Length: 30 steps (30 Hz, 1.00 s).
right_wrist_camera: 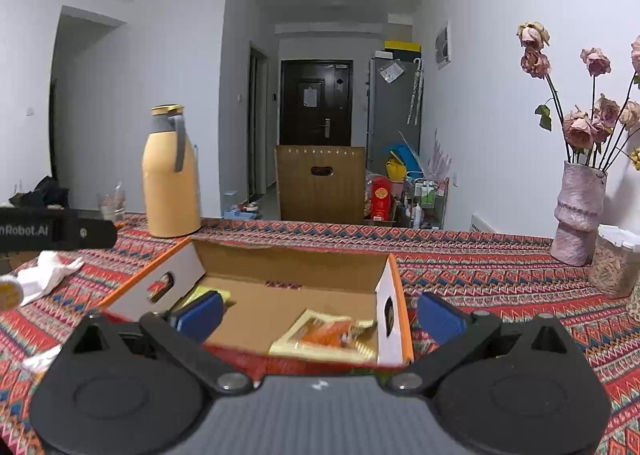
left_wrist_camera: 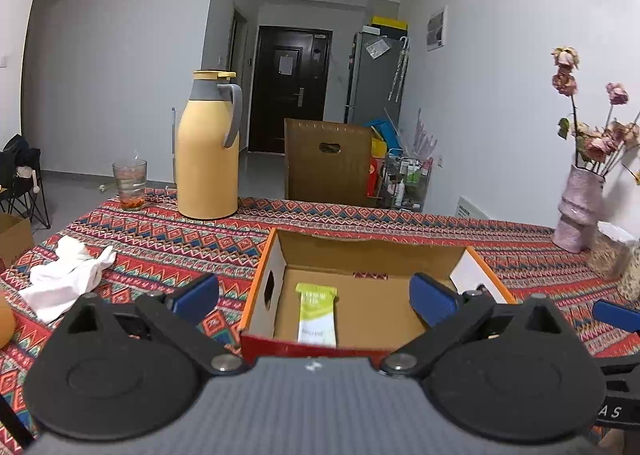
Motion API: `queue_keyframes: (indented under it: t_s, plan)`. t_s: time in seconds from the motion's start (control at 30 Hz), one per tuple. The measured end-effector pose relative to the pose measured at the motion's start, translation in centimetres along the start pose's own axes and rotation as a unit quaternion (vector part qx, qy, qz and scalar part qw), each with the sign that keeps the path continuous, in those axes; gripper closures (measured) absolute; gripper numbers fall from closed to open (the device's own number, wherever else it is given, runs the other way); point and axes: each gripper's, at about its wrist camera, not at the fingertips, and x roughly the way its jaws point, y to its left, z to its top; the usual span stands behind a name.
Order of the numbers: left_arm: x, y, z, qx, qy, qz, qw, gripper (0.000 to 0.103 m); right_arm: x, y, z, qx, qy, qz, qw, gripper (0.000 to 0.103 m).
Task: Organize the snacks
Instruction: 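Move both tools back from the box to the snack pile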
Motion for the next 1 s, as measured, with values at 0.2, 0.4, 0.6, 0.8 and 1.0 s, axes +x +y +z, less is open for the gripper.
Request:
queue_keyframes:
  t_s: [0.2,0.4,0.6,0.8,1.0]
  plan:
    - [-2.8,0.9,-2.5,0.005,0.012,-0.011,0.9998,0.0,-3.3,0.9,-2.6,-0.01,0.014,0.012,1.0,0.0]
    - [-4.5,1.5,-5.1,0.013,0.032,-0.019,0.9992,0.0,-5.4,1.5,-5.2,-0.012,0.037,0.019,0.999,0.0]
    - [-5.3,2.4,-8.1,0.018,0.065,-0.026,0.9974,0.0,-6.7,1.9,-7.7,-0.015,0.066,0.022,0.997,0.0]
    - [-5.7,3.4,-10.2,0.015,0.092,-0.03,0.9952,0.0,-7.4,2.0,-9.7,-0.015,0.096,0.03,0.995,0.0]
    - [-5.8,3.5,-10.5,0.014,0.096,-0.032,0.9948,0.0,-6.8,2.7,-10.6,-0.019,0.115,0.036,0.993,0.0]
